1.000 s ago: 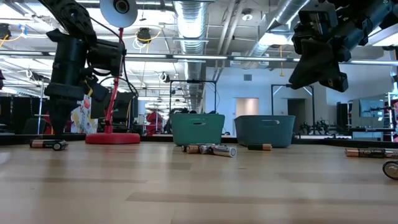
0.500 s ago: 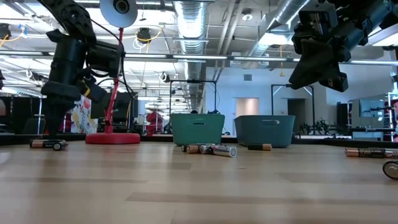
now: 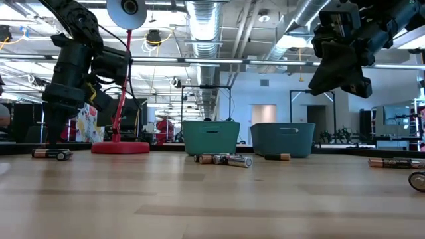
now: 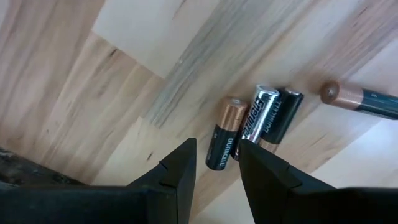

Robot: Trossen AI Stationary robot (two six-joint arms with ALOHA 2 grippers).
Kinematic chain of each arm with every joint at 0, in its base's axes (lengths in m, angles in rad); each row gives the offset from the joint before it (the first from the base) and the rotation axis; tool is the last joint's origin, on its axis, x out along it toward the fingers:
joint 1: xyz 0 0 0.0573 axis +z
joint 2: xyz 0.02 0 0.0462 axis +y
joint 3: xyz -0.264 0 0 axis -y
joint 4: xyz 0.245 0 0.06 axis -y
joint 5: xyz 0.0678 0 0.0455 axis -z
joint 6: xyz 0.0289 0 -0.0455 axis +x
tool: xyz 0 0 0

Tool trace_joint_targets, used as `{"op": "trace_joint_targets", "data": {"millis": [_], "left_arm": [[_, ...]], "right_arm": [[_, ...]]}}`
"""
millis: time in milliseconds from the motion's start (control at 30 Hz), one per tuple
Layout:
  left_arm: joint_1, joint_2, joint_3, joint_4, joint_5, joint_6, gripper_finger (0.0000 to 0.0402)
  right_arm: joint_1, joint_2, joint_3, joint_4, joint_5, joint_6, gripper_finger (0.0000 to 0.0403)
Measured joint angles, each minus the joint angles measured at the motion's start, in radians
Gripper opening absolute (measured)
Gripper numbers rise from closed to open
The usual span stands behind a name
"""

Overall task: Sort batteries
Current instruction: Put the black battery into the blue bin

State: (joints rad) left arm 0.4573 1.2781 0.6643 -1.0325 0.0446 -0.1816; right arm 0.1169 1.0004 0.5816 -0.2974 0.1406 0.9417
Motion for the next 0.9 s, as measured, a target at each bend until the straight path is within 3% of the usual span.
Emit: {"op": "trace_joint_targets", "data": {"millis": [267, 667, 900], "left_arm": [[0.014, 0.018, 0.0, -0.001, -0.008, -0.001, 0.0114], [0.015, 0.193, 0.0, 0.0, 0.003, 0.006, 0.0114], [0.015, 0.219, 0.003, 0.008, 0.004, 0.0, 0.0114]], "right_arm": [[0.0, 0.0, 0.0, 0.0, 0.0, 0.0, 0.0075], [0.0, 0.0, 0.0, 0.0, 0.0, 0.0, 0.0075], [0.0, 0.0, 0.0, 0.0, 0.0, 0.0, 0.0075]]}}
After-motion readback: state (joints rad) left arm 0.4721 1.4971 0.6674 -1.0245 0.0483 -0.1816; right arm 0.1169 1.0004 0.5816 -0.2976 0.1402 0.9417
